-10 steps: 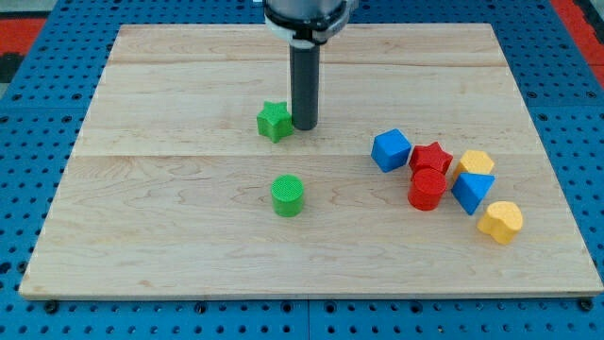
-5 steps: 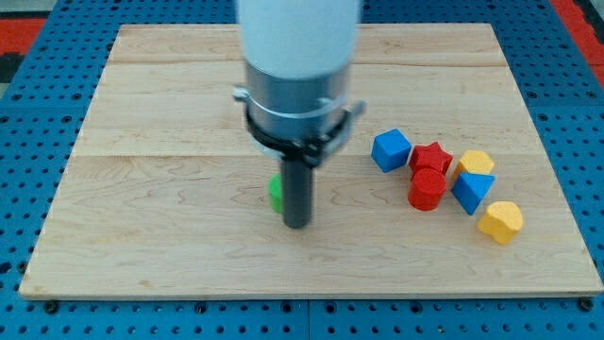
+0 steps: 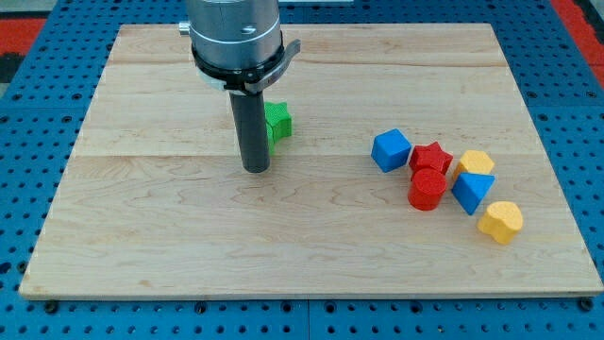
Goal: Push the green circle into the green star
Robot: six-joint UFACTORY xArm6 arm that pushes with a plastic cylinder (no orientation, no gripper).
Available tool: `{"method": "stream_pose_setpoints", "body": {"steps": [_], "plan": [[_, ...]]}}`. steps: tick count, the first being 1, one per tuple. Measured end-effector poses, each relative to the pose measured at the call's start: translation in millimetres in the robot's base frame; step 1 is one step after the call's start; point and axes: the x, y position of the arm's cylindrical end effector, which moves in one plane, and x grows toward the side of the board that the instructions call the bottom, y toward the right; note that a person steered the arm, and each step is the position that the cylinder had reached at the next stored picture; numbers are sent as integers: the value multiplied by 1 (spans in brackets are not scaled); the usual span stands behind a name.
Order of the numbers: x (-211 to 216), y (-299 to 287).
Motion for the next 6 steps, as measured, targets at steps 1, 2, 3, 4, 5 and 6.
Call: {"method": "stream_pose_setpoints", "body": {"steps": [1,2,3,4,5,6], "plan": [[0,-7],[0,-8],[0,-8],[-7,-8],[-7,-8],[23,-8]]}}
